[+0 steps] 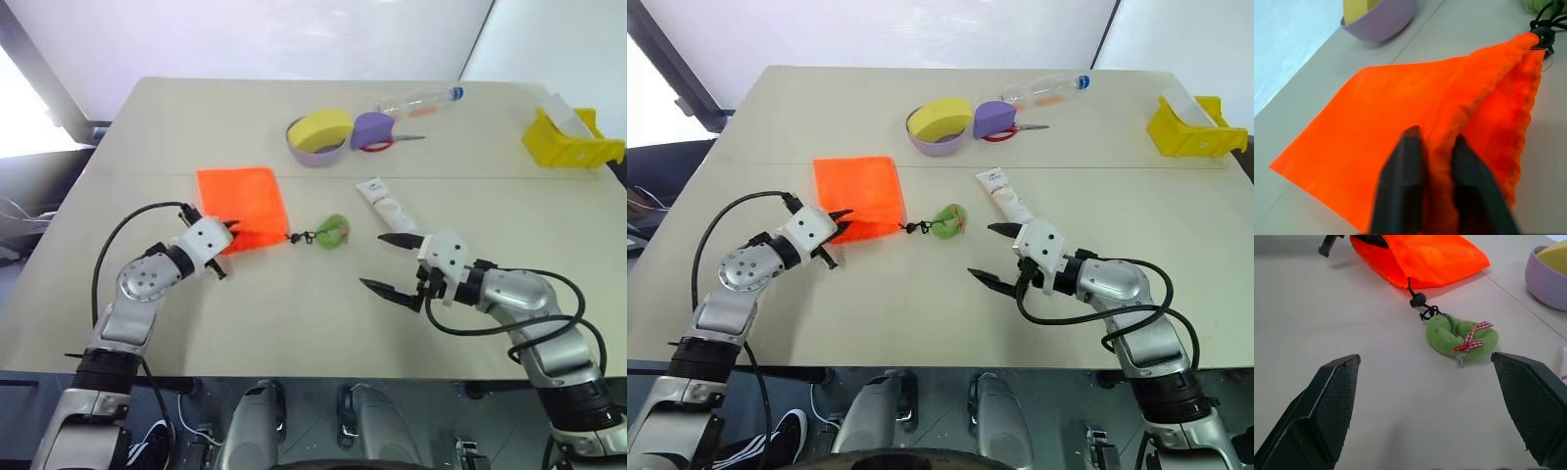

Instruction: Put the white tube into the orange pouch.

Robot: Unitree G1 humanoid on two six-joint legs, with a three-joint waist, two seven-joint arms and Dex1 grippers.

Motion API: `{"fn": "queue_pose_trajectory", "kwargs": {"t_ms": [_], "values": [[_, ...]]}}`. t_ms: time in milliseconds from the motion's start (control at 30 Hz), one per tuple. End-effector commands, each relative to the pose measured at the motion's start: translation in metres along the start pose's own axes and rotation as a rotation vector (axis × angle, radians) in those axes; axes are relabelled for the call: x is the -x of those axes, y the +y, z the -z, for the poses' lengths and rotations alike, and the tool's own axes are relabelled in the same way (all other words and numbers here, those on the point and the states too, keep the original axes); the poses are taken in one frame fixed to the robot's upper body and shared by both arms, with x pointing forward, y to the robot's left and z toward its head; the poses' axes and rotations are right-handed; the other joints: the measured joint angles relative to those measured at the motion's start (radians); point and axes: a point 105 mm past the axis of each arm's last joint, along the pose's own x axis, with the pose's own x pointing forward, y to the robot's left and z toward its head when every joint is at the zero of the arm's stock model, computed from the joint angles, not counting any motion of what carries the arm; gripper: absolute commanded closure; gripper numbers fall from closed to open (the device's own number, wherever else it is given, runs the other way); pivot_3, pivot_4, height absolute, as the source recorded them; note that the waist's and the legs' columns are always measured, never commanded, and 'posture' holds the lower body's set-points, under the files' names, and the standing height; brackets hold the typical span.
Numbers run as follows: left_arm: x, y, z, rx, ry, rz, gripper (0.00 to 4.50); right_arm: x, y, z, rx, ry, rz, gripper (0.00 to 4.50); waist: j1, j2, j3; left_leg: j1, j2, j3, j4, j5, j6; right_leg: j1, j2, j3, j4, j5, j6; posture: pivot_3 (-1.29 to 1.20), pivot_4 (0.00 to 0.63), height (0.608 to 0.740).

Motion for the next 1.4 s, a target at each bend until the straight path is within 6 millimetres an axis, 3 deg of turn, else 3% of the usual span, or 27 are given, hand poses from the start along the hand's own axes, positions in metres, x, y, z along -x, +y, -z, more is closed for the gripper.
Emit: {"fn": "queue_pose_trajectory", "kwargs": {"t_ms": [33,200,333,533,667,833,1000,1200,1400], "values": [[0.000,0.001,-0.005,0.015,-0.020,0.011,4.47,0.002,-0.008,-0.011,0.051,-0.029,0.026,0.00,0.000,0.000,0.000,0.000,0.000,0.000,0.000,0.000,0.000,0.000,0.000,0.000,0.000,0.000,0.000,0.00,0.150,0.740],[0.003,-0.002,-0.008,0.108,-0.035,0.037,4.47,0.001,-0.011,-0.010,0.061,-0.030,0.042,0.00,-0.001,0.000,0.000,0.000,0.000,0.000,0.001,0.000,0.000,0.000,0.000,0.000,0.000,0.000,0.000,0.00,0.150,0.740],[0.006,-0.010,-0.023,0.175,-0.084,0.104,4.47,0.000,-0.015,-0.007,0.081,-0.022,0.065,0.00,-0.001,0.000,0.000,0.000,0.000,0.000,0.001,0.000,0.000,0.001,0.000,0.000,0.000,0.000,0.000,0.00,0.150,0.740],[0.009,-0.014,-0.032,0.171,-0.106,0.153,4.47,-0.005,-0.020,-0.007,0.088,-0.033,0.087,0.00,-0.001,0.000,0.000,0.001,0.000,0.000,0.001,0.000,0.000,0.001,0.000,0.000,0.001,0.000,0.001,0.00,0.150,0.740],[0.009,-0.013,-0.028,0.154,-0.094,0.138,4.47,-0.033,-0.014,-0.019,0.139,-0.086,0.095,0.00,-0.006,0.000,0.000,0.002,0.000,0.000,0.001,0.000,0.000,0.001,0.001,0.001,0.002,0.000,0.000,0.00,0.150,0.740],[0.008,-0.010,-0.029,0.146,-0.097,0.124,4.47,-0.087,0.009,-0.038,0.220,-0.160,0.096,0.00,-0.008,0.000,0.000,0.002,0.000,0.000,0.001,0.000,0.000,-0.001,0.001,0.001,0.007,0.000,0.000,0.00,0.150,0.740],[0.009,-0.010,-0.028,0.141,-0.092,0.111,4.47,-0.129,0.015,-0.040,0.279,-0.150,0.097,0.00,-0.006,0.000,0.000,0.002,0.000,0.001,0.003,0.001,-0.001,-0.002,0.000,0.001,0.009,0.000,0.000,0.00,0.150,0.740],[0.009,-0.009,-0.029,0.147,-0.097,0.093,4.47,-0.162,0.014,-0.046,0.295,-0.169,0.101,0.00,-0.010,0.000,0.000,0.002,0.000,0.004,0.003,0.001,-0.001,-0.002,-0.001,0.002,0.009,0.000,0.001,0.00,0.150,0.740],[0.009,-0.012,-0.032,0.154,-0.109,0.104,4.47,-0.178,0.010,-0.047,0.247,-0.166,0.137,0.00,-0.025,0.000,0.000,0.002,0.002,0.004,0.003,0.001,-0.002,-0.002,0.001,0.002,0.010,0.002,0.003,0.00,0.150,0.740]]}}
